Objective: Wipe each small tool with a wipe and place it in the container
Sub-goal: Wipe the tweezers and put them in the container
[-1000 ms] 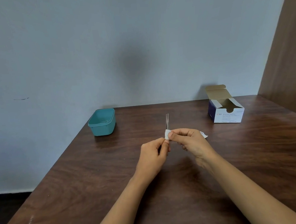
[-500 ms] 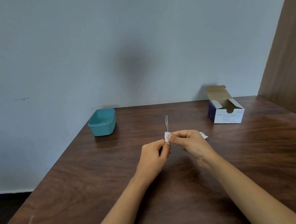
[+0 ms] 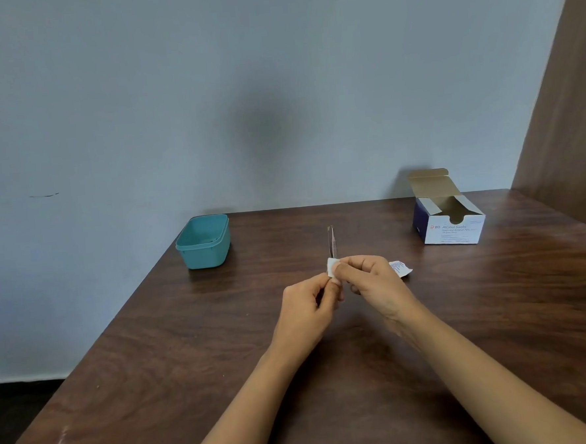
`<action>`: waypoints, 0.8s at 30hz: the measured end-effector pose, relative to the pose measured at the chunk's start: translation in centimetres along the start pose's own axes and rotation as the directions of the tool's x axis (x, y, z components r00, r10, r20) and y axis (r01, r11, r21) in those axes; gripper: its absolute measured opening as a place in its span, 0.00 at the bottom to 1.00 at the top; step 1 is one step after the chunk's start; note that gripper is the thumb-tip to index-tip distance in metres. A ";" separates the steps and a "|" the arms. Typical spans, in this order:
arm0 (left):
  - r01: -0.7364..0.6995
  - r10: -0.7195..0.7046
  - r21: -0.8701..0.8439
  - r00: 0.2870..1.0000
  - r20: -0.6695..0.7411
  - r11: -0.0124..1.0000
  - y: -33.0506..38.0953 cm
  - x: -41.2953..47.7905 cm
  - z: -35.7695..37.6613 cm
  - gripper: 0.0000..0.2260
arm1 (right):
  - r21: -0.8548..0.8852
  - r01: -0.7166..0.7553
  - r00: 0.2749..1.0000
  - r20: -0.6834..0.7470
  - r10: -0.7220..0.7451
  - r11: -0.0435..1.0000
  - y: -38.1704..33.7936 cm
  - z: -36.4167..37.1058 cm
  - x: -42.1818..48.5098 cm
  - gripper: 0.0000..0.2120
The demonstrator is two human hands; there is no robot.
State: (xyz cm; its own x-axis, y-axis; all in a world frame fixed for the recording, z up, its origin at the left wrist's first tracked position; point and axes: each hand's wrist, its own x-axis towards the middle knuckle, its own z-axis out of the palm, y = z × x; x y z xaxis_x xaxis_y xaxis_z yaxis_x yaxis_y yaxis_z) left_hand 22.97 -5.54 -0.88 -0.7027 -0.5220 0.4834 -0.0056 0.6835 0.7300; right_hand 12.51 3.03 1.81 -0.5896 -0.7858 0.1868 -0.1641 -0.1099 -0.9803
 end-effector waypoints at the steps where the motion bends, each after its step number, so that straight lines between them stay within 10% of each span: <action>1: 0.008 -0.008 -0.018 1.000 -0.003 1.000 0.1 0.0 0.1 0.12 | 0.022 -0.009 1.000 -0.013 0.010 1.000 0.1 0.0 0.0 0.13; 17: 0.001 -0.002 -0.038 1.000 -0.014 0.999 0.0 0.1 -0.3 0.14 | 0.098 -0.101 0.995 -0.003 0.102 0.990 0.6 0.6 0.2 0.12; 21: 0.116 -0.146 -0.178 0.975 -0.169 0.977 -0.1 0.6 -1.3 0.13 | 0.006 -0.065 0.998 -0.001 0.065 0.998 0.5 0.2 0.4 0.13; 24: 0.254 -0.299 -0.464 0.954 -0.024 0.849 0.3 0.7 -1.5 0.10 | -0.069 -0.031 0.998 0.056 0.035 0.997 0.2 0.1 0.1 0.13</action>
State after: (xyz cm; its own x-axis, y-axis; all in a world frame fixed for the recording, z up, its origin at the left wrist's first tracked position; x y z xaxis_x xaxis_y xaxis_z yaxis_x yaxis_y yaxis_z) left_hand 23.57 -6.49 0.44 -0.6517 -0.7143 0.2549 0.1468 0.2109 0.9664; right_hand 12.50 2.81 1.62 -0.5496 -0.8221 0.1489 -0.1998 -0.0437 -0.9789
